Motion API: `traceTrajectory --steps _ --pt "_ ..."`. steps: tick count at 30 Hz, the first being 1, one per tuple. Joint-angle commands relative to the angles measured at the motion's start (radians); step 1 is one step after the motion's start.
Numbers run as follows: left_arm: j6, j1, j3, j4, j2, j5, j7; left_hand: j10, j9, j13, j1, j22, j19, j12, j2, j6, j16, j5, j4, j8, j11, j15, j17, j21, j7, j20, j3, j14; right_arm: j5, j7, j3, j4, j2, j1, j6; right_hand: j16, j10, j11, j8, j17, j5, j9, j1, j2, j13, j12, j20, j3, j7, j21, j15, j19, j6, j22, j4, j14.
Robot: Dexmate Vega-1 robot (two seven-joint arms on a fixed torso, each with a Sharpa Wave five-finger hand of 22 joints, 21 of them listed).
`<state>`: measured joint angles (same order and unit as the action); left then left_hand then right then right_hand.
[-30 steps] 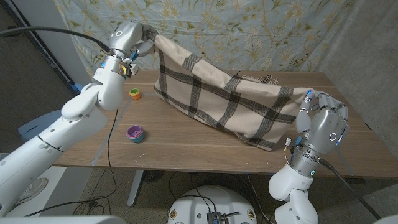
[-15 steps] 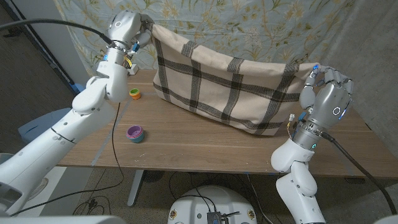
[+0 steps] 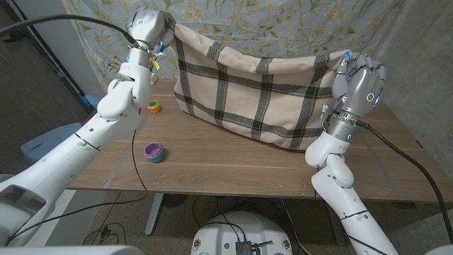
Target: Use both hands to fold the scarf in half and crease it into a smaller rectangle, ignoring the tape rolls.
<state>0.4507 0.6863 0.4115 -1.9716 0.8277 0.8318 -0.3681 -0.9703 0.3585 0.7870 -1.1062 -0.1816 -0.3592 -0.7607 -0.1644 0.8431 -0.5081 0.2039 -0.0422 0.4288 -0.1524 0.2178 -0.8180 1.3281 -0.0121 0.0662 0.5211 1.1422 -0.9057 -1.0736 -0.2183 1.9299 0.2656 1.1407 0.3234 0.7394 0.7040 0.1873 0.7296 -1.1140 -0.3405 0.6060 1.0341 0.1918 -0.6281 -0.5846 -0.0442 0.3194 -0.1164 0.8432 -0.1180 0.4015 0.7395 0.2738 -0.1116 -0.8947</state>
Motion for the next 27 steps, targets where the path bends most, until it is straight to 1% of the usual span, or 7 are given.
traceTrajectory --steps 1,2,5,6,7,14,27 --pt "0.012 -0.177 0.126 0.161 -0.051 0.084 0.052 -0.017 0.152 0.005 0.004 -0.003 -0.006 0.003 -0.006 0.094 0.002 0.004 -0.035 -0.003 -0.011 0.007 -0.005 0.003 0.064 -0.004 0.036 0.009 0.137 0.017 -0.107 -0.136 0.123 -0.198 0.094 -0.005 0.005 0.009 0.006 -0.006 -0.006 -0.002 0.008 -0.003 -0.001 -0.003 -0.039 0.003 -0.004 0.007 -0.109 -0.004 0.005 -0.001 -0.004 0.003" --pt "0.013 -0.178 0.128 0.162 -0.050 0.084 0.052 -0.019 0.151 0.004 0.004 -0.003 -0.006 0.004 -0.006 0.096 0.002 0.004 -0.035 -0.003 -0.011 0.007 -0.006 0.004 0.064 -0.003 0.036 0.009 0.144 0.012 -0.112 -0.135 0.130 -0.200 0.099 -0.005 0.004 0.008 0.006 -0.006 -0.006 -0.002 0.008 -0.003 -0.002 -0.003 -0.039 0.003 -0.004 0.008 -0.109 -0.004 0.004 -0.001 -0.004 0.003" --pt "0.011 -0.230 0.169 0.216 -0.077 0.102 0.073 -0.019 0.150 0.004 0.005 -0.003 -0.007 0.005 -0.005 0.096 0.004 0.004 -0.036 -0.004 -0.013 0.008 -0.004 0.003 0.062 -0.005 0.037 0.010 0.175 0.014 -0.135 -0.190 0.144 -0.255 0.105 -0.007 0.004 0.008 0.006 -0.007 -0.006 -0.002 0.009 -0.003 -0.001 -0.002 -0.040 0.003 -0.004 0.010 -0.110 -0.006 0.003 -0.002 -0.004 0.002" --pt "0.012 -0.231 0.170 0.216 -0.077 0.102 0.072 -0.022 0.149 0.000 0.006 -0.003 -0.005 0.007 -0.005 0.096 0.004 0.004 -0.036 -0.006 -0.012 0.008 -0.005 0.003 0.063 -0.005 0.037 0.010 0.182 0.009 -0.140 -0.190 0.150 -0.257 0.109 -0.008 0.005 0.009 0.006 -0.009 -0.006 -0.003 0.009 -0.003 0.000 -0.001 -0.040 0.002 -0.005 0.011 -0.110 -0.006 0.003 -0.002 -0.004 0.001" --pt "0.013 -0.256 0.191 0.244 -0.094 0.112 0.083 -0.022 0.149 -0.003 0.006 -0.003 -0.007 0.009 -0.004 0.096 0.005 0.003 -0.036 -0.006 -0.011 0.008 -0.006 0.003 0.062 -0.005 0.037 0.009 0.191 0.011 -0.149 -0.219 0.152 -0.283 0.111 -0.009 0.005 0.007 0.006 -0.009 -0.006 -0.003 0.009 -0.003 0.000 -0.001 -0.039 0.002 -0.005 0.012 -0.109 -0.007 0.003 -0.003 -0.004 0.001" --pt "0.030 -0.346 0.275 0.348 -0.150 0.163 0.108 -0.022 0.145 -0.004 0.009 -0.002 -0.007 0.013 -0.004 0.098 0.011 0.003 -0.037 -0.009 -0.013 0.008 0.001 0.003 0.063 -0.007 0.039 0.013 0.249 0.011 -0.198 -0.316 0.186 -0.371 0.112 -0.013 0.005 0.007 0.007 -0.014 -0.006 -0.004 0.010 -0.003 -0.001 -0.001 -0.038 0.002 -0.005 0.018 -0.110 -0.010 0.003 -0.005 -0.004 -0.001" --pt "0.079 -0.479 0.400 0.558 -0.257 0.204 0.116 -0.029 0.136 -0.011 0.012 -0.002 -0.009 0.022 -0.003 0.105 0.019 0.001 -0.042 -0.017 -0.012 0.009 0.003 0.003 0.060 -0.010 0.043 0.019 0.334 0.006 -0.280 -0.498 0.210 -0.519 0.107 -0.024 0.006 0.006 0.008 -0.018 -0.007 -0.007 0.011 -0.002 -0.001 0.002 -0.037 0.000 -0.003 0.028 -0.110 -0.014 0.003 -0.010 -0.004 -0.004"
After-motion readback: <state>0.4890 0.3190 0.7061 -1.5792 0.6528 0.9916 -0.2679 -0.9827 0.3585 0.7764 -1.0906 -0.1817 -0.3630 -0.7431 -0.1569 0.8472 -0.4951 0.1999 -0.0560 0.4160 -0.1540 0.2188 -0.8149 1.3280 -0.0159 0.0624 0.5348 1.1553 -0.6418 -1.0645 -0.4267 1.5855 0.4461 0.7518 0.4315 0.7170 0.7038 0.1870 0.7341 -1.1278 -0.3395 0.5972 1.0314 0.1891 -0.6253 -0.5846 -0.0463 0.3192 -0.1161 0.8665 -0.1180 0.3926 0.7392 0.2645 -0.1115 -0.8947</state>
